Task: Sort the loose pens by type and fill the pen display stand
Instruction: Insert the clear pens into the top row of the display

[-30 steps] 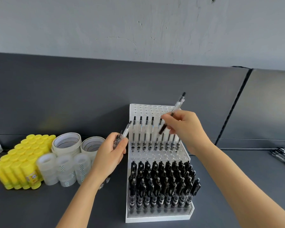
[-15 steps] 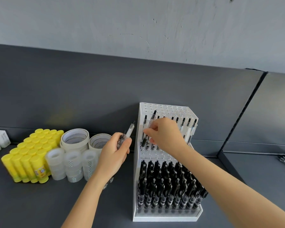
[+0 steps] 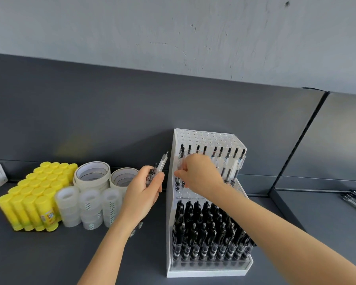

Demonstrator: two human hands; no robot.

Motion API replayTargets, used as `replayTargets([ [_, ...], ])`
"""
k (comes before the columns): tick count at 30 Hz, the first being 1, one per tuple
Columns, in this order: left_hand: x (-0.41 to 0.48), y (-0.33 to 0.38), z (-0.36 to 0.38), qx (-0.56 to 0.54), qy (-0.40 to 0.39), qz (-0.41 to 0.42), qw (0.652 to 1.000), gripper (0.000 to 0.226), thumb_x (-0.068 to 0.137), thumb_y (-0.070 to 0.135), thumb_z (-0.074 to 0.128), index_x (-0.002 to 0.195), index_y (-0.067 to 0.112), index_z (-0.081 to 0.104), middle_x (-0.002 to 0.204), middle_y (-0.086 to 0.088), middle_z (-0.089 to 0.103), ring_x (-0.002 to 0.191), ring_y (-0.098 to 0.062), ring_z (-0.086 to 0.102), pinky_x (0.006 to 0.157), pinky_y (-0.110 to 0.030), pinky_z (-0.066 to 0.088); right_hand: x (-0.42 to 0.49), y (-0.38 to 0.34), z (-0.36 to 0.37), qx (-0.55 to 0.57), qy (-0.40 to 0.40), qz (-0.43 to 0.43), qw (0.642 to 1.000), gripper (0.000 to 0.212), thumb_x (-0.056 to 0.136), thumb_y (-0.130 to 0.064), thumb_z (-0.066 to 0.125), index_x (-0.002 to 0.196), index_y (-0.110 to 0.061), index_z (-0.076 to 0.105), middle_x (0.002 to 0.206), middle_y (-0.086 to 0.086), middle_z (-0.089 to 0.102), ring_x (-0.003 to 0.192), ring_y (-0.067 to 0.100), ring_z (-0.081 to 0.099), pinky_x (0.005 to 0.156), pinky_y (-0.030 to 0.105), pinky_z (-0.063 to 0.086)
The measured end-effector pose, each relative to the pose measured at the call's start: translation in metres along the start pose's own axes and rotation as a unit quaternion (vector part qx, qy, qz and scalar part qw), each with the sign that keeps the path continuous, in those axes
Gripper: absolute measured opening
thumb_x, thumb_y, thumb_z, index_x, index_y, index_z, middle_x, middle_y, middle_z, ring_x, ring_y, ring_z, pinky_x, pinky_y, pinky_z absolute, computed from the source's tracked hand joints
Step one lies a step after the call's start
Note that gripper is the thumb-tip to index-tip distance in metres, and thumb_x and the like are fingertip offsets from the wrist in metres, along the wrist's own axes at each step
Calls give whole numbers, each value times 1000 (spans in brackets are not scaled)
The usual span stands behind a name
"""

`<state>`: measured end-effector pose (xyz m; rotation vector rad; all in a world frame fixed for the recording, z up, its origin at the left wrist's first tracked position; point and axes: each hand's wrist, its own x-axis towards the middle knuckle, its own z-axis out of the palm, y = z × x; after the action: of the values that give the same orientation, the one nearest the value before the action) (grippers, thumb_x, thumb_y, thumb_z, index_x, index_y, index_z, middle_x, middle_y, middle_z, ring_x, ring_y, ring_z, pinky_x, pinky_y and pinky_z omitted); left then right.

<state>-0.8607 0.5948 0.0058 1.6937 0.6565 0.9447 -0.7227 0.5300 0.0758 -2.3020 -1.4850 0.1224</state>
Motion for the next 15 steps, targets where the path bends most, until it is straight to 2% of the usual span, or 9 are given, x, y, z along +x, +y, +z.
replayTargets([
  [3,0,2,0,-1,-1,5,1000,12,97,29,52,95,17,55,65,-2,56,47,-11,42,41,-20,31,-1,-2,1,7,-15,6,1000,32,91,-30,61,70,-7,61,75,11,70,69,25,68,71,38,59],
  [6,-1,6,-1,-4,-8,9,1000,12,97,28,52,96,17,55,63,-1,55,46,-12,40,41,-20,30,-3,2,-11,19,-26,25,999,39,87,-33,65,72,2,65,70,11,71,56,19,65,66,35,60],
  [9,-1,10,0,-6,-22,15,1000,11,96,29,53,97,19,54,63,1,55,47,-12,40,42,-20,30,-9,1,-31,125,13,28,992,38,87,-30,67,71,5,66,57,4,65,39,6,53,47,20,51],
  [12,1,17,5,2,-57,29,998,11,96,30,53,97,19,54,65,0,55,49,-14,39,44,-23,29,-14,-3,-39,263,-7,43,964,34,86,-30,68,72,1,68,58,3,63,40,6,49,44,17,45],
  [15,2,23,9,22,-85,47,995,11,96,30,53,95,20,54,65,-2,51,50,-15,38,45,-25,29,-17,-3,-37,320,-8,65,945,32,86,-28,69,75,3,68,56,0,60,38,4,45,42,18,39],
])
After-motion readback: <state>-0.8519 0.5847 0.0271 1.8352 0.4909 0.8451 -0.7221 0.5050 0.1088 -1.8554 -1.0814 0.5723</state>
